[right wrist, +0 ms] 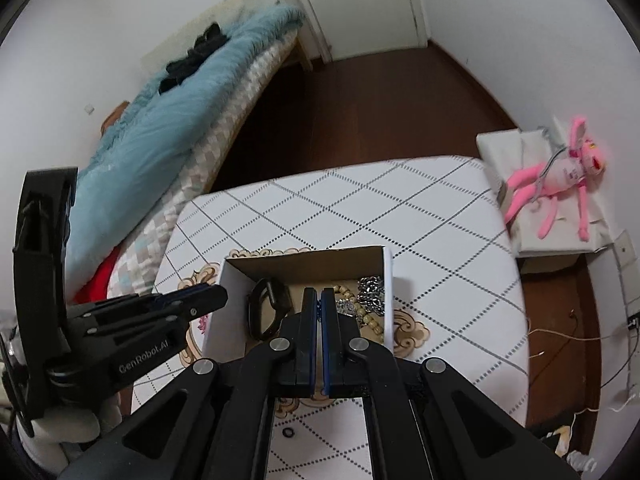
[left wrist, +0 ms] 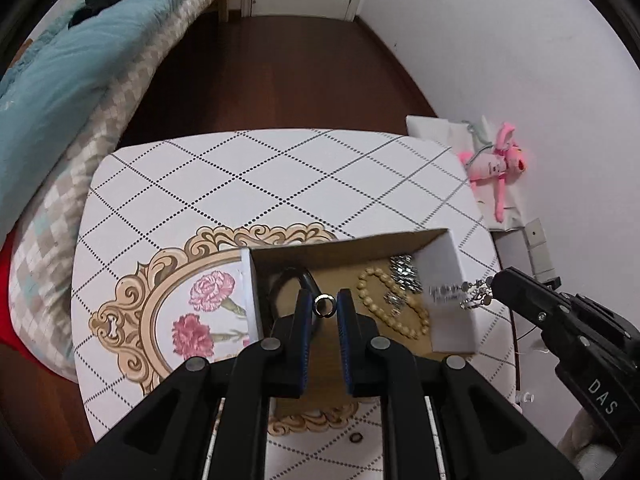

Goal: Organize jewelry
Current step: 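Carry chain and black ring into the white box while both tools open to release, then lift both tools up out of the box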

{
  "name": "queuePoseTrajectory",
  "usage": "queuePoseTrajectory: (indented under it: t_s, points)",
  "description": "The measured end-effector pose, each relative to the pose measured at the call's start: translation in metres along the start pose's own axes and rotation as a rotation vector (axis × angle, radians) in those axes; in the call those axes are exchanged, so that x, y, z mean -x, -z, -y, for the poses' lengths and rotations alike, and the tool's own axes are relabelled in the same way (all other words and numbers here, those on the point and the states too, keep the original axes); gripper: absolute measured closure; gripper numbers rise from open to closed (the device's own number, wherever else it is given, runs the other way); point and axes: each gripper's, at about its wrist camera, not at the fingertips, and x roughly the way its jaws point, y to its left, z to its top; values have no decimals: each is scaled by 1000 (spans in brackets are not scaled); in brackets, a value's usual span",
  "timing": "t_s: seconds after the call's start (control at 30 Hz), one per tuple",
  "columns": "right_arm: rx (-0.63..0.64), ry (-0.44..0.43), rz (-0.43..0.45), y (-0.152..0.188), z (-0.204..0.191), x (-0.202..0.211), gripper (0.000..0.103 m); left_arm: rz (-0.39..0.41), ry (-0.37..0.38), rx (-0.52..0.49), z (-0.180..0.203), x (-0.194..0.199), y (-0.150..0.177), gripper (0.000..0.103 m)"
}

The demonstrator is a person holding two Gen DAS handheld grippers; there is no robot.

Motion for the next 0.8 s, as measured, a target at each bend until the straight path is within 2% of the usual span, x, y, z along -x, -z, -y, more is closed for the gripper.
queuePoseTrajectory:
  t_s: [0.2, 0.23, 0.27, 0.3, 0.33, 0.37, 0.43, 0.5, 0.57, 0.6, 0.63, 0.67, 0.8]
  points:
    - [6, 6, -90, -24, 4, -40, 101, -73, -8, 31, -7, -18, -17, 90]
    - [12, 0, -114, -27, 3, -46, 101, -78, -13, 38, -8, -18, -19, 84]
    - [13, -8, -146, -31, 3, -52, 101, -83, -19, 50, -10, -18, -21, 72]
    - [14, -9, -180, -33, 3, -59, 101, -77, -24, 61, -12, -16, -22, 65]
    - [9, -7, -200, -35, 4, -64, 101, -62, -41, 69, -15, -12, -23, 47]
    - [9, -3, -210, -36, 5, -65, 100, -55, -56, 74, -17, -10, -24, 35]
    - [6, 9, -224, -34, 8, -66, 98, -28, -100, 72, -20, -3, -23, 32]
    - [10, 25, -229, -31, 10, -66, 85, -25, -155, 70, -25, -1, -19, 29]
    - [29, 77, -220, -28, 12, -63, 49, -13, -197, 67, -28, 0, -15, 13]
    - [34, 94, -218, -26, 14, -62, 39, -5, -223, 66, -30, 1, -10, 10]
    - [43, 134, -215, -22, 16, -61, 23, 6, -240, 66, -31, 2, -3, 5]
    - [59, 181, -209, -17, 16, -60, 14, 13, -249, 65, -33, 1, 2, 2]
    - [96, 309, -196, 2, 20, -60, 7, 25, -271, 50, -31, -4, 22, 0]
